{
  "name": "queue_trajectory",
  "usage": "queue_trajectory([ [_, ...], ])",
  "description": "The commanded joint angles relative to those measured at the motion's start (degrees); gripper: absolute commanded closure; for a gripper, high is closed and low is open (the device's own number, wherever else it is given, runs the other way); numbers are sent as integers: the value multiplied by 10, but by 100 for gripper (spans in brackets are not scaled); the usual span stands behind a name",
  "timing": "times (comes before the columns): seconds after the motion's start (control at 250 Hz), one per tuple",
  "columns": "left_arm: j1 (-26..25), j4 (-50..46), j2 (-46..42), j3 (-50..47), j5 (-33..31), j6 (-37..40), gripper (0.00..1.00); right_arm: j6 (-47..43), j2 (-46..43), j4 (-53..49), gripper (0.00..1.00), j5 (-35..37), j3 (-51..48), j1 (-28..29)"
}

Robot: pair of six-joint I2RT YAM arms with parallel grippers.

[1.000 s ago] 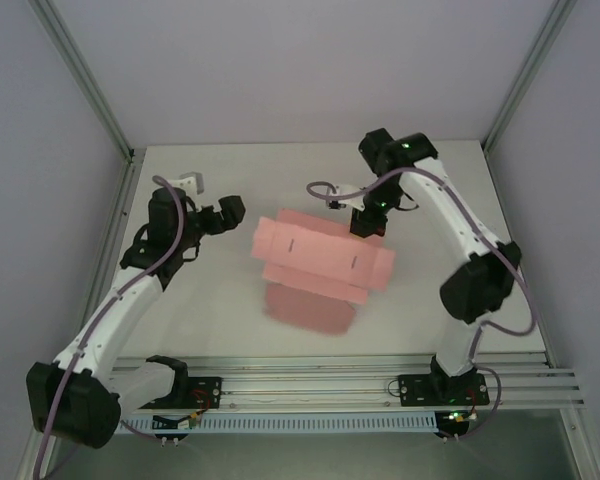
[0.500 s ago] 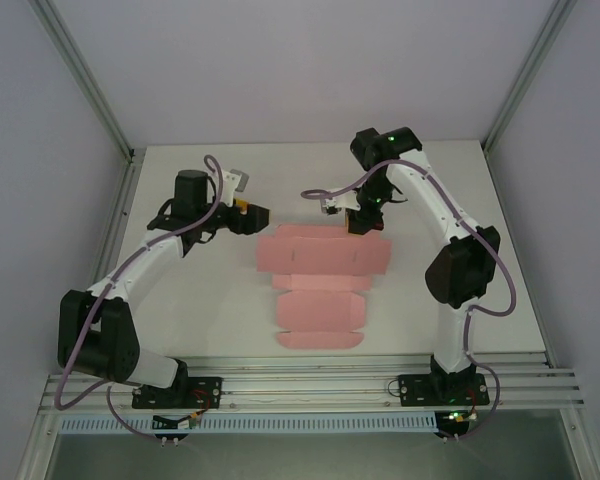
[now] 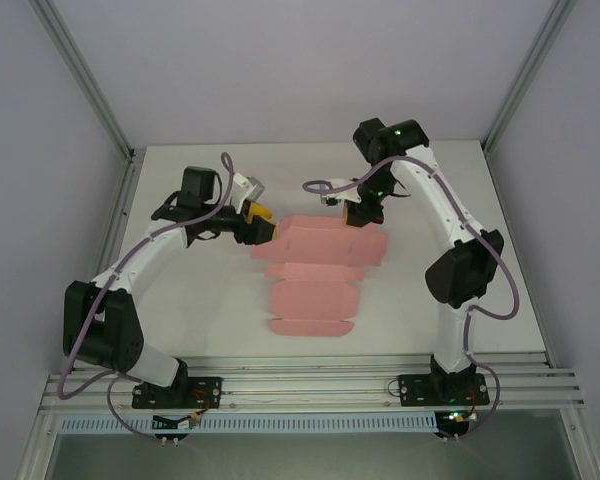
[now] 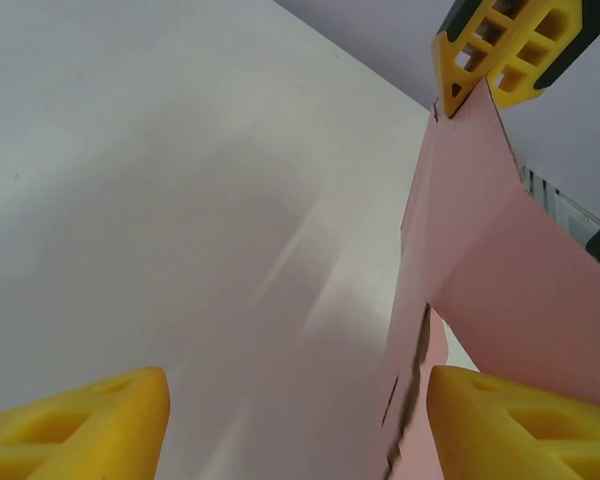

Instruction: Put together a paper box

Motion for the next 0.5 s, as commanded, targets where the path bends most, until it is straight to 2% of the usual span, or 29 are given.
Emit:
queue_trajectory([
  [0.0, -16, -18, 24, 33, 20, 25, 32, -2, 11, -35, 100, -41, 13, -3],
  [0.188, -22, -4, 55, 73, 27, -10, 33, 6, 15, -44, 100, -38, 7, -1],
  [0.311, -22, -16, 46, 70, 42, 11, 33, 13, 17, -39, 100, -29, 2, -3],
  [0.495, -22, -44, 2, 28, 25, 58, 34, 16, 18, -40, 100, -25, 2, -4],
])
